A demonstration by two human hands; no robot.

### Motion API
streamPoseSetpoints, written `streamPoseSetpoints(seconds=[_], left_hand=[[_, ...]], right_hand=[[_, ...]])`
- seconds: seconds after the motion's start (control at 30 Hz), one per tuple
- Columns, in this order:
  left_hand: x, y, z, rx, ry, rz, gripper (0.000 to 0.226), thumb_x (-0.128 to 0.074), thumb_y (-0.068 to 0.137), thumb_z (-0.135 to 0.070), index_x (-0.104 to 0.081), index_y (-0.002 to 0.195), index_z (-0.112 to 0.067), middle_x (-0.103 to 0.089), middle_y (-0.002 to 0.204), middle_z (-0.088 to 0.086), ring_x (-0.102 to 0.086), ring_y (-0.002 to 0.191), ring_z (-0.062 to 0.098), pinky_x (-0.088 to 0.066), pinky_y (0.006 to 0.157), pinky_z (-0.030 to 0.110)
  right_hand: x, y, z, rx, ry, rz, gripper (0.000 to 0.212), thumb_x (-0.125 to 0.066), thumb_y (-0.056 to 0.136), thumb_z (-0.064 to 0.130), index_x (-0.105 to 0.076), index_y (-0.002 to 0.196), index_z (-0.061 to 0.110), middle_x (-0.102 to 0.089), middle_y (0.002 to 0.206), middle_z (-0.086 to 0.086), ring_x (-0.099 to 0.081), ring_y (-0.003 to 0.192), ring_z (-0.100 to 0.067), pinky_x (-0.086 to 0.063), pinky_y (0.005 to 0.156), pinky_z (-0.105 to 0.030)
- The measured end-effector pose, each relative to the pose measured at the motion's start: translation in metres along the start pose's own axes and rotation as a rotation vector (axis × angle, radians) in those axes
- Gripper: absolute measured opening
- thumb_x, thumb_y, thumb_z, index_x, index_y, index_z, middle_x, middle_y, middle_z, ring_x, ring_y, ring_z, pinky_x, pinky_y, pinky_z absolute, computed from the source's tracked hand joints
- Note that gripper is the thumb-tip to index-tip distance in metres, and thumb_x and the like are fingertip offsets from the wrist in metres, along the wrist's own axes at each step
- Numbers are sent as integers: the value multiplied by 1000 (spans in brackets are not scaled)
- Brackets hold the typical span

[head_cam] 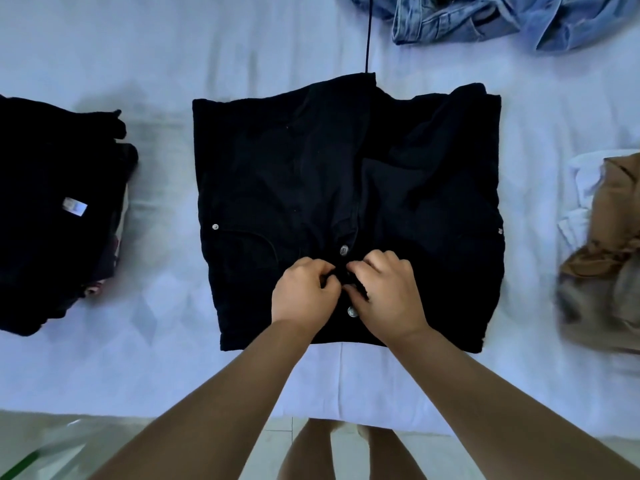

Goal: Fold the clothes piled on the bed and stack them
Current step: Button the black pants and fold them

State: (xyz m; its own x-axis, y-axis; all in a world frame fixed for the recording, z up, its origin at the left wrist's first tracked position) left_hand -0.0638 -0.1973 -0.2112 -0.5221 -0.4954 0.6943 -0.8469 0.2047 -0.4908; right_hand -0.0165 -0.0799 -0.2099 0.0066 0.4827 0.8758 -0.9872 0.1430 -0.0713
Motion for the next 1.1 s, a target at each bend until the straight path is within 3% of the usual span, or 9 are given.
streamPoseSetpoints(seconds=[0.07, 0.17, 0.37, 0.5, 0.6, 0.67, 0.83, 0.97, 1.1], left_hand=[[-2, 0, 4, -14, -95, 5, 12, -60, 86, -16, -70, 91, -18, -60, 89, -5, -59, 80, 14, -50, 77, 31], [-3, -1, 7, -55, -197, 6, 9, -63, 86, -14, -71, 86, -19, -61, 85, -7, -59, 77, 10, -50, 76, 28], [-5, -5, 6, -64, -343, -50, 11, -66, 84, -10, -74, 84, -18, -64, 82, -9, -59, 78, 4, -48, 75, 18], [-7, -2, 6, 11, -430, 12, 13, -62, 87, -13, -73, 81, -15, -66, 85, -4, -60, 79, 3, -48, 75, 16], [-7, 2, 7, 39, -557, 183, 20, -54, 92, -9, -74, 88, -14, -69, 86, -4, -60, 75, 0, -47, 71, 10], [-5, 7, 4, -54, -435, 214, 18, -58, 90, -6, -73, 90, -17, -68, 87, -8, -61, 76, -3, -47, 71, 8], [-2, 14, -9, -353, -169, 99, 9, -69, 81, -5, -72, 81, -13, -54, 77, -15, -55, 71, -4, -42, 67, 7], [-6, 16, -20, -533, 83, 82, 3, -68, 82, -10, -67, 85, -9, -52, 83, -9, -50, 77, 8, -43, 69, 24], [-7, 18, -36, -692, 279, 123, 7, -61, 86, -8, -66, 85, -4, -58, 85, 6, -54, 81, 22, -42, 64, 32]], right_hand=[[-2, 1, -1, -15, 28, -32, 14, -75, 68, 5, -68, 77, 11, -56, 75, -2, -53, 66, -24, -40, 59, -32], [-2, 3, 1, -40, 97, -66, 6, -59, 72, 5, -63, 72, 10, -55, 71, -2, -52, 64, -25, -43, 55, -34], [-1, -5, 2, -120, 262, -119, 24, -39, 85, 18, -60, 79, 7, -57, 73, -2, -53, 66, -20, -41, 60, -26], [-4, -8, 3, -163, 290, -112, 27, -37, 87, 21, -60, 84, 6, -61, 74, -4, -58, 67, -23, -46, 62, -30], [-5, -10, 4, -186, 277, -98, 16, -46, 88, 12, -59, 85, 3, -62, 73, -8, -60, 63, -27, -50, 58, -35], [-7, -11, 4, -214, 294, -71, 11, -49, 91, 7, -59, 88, 2, -62, 76, -10, -60, 68, -29, -51, 62, -40], [-6, -12, 4, -256, 353, -41, 8, -49, 92, 4, -57, 93, 1, -61, 82, -10, -59, 77, -28, -48, 70, -42], [-5, -13, 4, -272, 424, -27, 14, -47, 88, 0, -50, 101, 4, -58, 84, -6, -58, 81, -27, -48, 72, -44], [-4, -11, 8, -253, 469, -16, 25, -52, 88, 21, -44, 109, 11, -59, 85, 0, -58, 80, -21, -49, 69, -37]])
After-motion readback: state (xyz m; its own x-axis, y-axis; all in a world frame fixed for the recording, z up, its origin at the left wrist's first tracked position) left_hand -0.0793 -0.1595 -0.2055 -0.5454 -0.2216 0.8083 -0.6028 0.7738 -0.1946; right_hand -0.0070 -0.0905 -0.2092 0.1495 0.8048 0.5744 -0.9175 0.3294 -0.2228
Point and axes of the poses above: each hand's wrist, its own y-axis towards the middle knuckle, its own x-axis out of the back of the hand, z = x × y, the point moved 7 cm from there along y, towards the middle knuckle
